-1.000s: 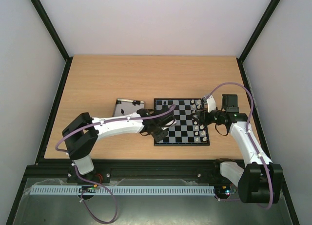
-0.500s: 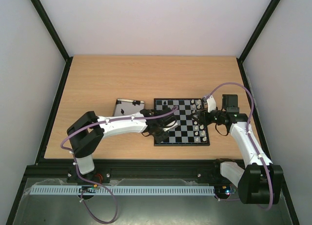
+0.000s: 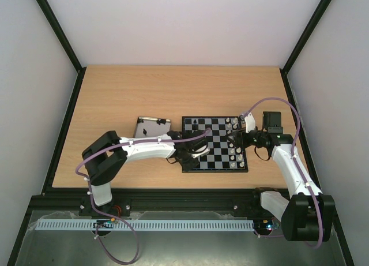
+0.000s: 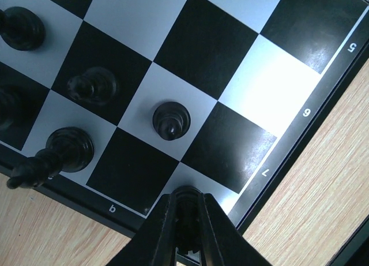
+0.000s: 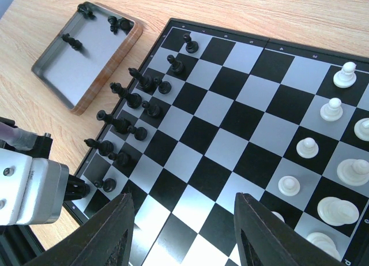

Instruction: Set up the chess pieces on the board

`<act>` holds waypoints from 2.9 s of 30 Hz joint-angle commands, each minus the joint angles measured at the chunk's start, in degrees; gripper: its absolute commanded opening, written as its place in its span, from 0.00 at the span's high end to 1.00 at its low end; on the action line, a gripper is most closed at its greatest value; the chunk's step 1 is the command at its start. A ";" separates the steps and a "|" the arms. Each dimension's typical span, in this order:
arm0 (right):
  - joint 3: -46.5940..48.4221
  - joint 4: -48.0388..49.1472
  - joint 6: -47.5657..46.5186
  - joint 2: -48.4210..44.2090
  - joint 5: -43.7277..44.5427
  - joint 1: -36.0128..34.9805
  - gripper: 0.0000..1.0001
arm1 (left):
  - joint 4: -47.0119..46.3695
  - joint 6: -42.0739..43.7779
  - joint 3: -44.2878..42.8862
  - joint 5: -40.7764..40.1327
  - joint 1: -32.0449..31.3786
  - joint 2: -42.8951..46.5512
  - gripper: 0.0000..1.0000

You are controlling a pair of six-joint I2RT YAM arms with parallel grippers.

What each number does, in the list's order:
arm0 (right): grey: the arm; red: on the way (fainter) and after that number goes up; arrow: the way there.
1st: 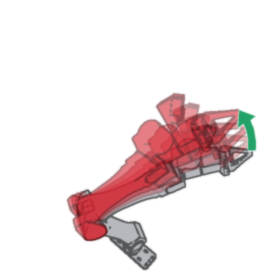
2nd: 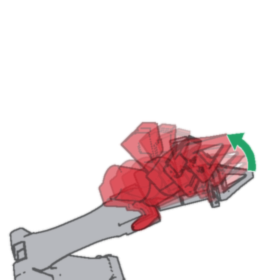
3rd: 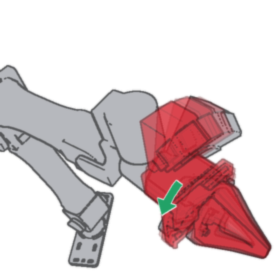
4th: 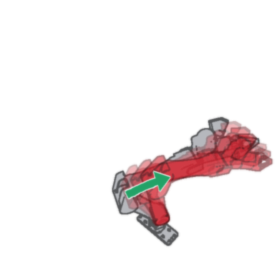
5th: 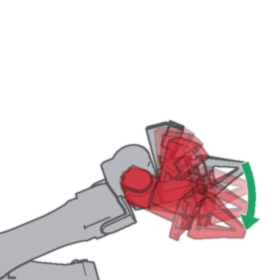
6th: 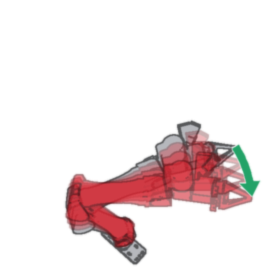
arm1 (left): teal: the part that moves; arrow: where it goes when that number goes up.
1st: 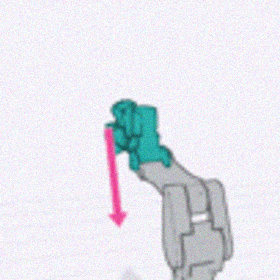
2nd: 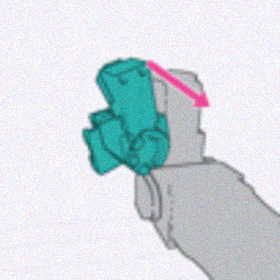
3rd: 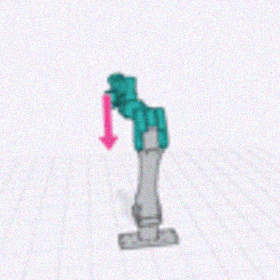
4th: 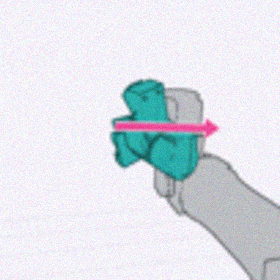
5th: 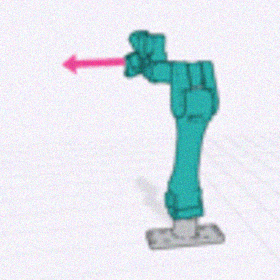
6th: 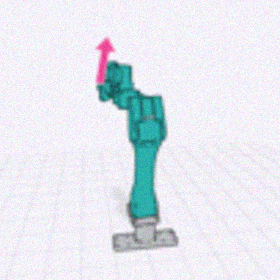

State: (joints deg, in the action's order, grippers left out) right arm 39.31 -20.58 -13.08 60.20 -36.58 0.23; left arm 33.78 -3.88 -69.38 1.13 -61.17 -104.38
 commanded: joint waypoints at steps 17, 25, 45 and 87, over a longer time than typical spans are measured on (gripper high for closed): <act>-0.47 -0.80 -0.89 -0.37 -0.78 -0.23 0.51 | 1.82 0.19 -0.23 -0.42 0.00 0.69 0.79; -0.47 -0.87 -0.89 0.24 -1.18 -0.23 0.51 | 2.83 -0.87 -0.68 -1.71 2.21 8.89 0.75; -0.47 -0.58 -0.56 1.41 -0.34 -0.23 0.52 | -1.48 -16.84 7.56 -7.44 34.74 11.40 0.72; -0.40 -0.82 -0.76 1.14 -0.30 -0.23 0.51 | -6.09 -15.02 5.41 -7.19 38.58 1.23 0.81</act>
State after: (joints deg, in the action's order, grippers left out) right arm 39.31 -20.60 -13.06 61.56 -36.80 0.23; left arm 27.68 -19.27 -62.74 -4.60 -22.83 -102.43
